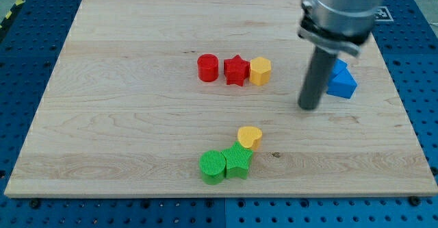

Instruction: Nudge the green star along with green circle left a bit

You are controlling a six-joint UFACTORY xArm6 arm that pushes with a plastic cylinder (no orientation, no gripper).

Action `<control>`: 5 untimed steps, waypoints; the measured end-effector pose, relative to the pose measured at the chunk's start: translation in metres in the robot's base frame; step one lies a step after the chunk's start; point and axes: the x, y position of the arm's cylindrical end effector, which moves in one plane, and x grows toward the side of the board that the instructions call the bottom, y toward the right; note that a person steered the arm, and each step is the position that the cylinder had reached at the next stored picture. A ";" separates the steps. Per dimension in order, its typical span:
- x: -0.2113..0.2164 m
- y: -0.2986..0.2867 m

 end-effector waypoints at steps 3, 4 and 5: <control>0.109 -0.044; 0.109 -0.044; 0.106 -0.054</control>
